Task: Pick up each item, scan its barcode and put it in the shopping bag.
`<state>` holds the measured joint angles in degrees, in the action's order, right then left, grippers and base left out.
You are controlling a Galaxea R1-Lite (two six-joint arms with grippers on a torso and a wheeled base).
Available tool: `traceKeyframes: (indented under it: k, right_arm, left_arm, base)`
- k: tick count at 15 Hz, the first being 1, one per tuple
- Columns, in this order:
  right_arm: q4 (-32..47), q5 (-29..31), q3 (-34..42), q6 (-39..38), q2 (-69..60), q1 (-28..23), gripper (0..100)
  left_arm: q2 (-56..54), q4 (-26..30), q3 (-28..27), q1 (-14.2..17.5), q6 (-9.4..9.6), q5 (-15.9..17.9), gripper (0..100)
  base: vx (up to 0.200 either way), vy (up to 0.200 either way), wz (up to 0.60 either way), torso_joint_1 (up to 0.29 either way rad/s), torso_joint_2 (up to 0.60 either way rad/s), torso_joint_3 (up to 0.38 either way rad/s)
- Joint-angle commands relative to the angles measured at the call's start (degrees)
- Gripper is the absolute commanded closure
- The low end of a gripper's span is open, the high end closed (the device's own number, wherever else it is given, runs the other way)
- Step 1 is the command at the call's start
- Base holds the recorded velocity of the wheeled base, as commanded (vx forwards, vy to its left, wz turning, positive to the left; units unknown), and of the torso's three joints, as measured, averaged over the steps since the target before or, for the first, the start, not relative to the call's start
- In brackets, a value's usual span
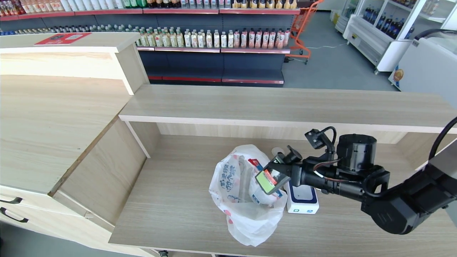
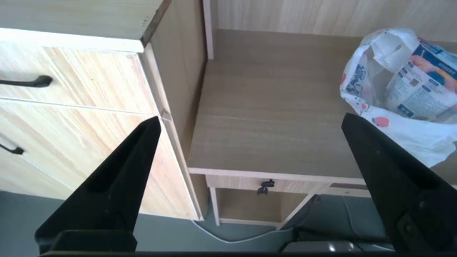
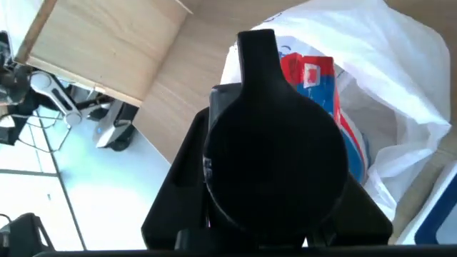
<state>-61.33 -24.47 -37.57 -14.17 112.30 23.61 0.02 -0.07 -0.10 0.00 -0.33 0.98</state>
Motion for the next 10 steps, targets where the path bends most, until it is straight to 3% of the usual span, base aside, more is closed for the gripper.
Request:
traceKeyframes:
  k: [1,3,6,10]
  right_arm:
    - [-0.02,0.38,2.5,5.73,3.45,1.17,100]
    - [0.07,0.3,2.15,12.23,6.62,0.91,100]
    - [0.07,0.21,0.39,14.43,8.81,2.67,100]
    - [-0.02,0.47,-4.26,26.03,15.14,5.21,100]
  left_arm:
    - [-0.02,-0.01,0.01,0.0,-0.02,-0.01,0]
    - [-0.02,-0.01,0.01,0.0,-0.02,0.08,0]
    - [-0.02,-0.01,0.01,0.0,-0.02,0.08,0]
    - [-0.02,-0.01,0.01,0.0,-0.02,-0.01,0]
  base:
    - [0.0,0.0,0.0,0.0,0.0,0.0]
    - [0.0,0.0,0.0,0.0,0.0,0.0]
    - [0.0,0.0,0.0,0.0,0.0,0.0]
    - [0.0,0.0,0.0,0.0,0.0,0.0]
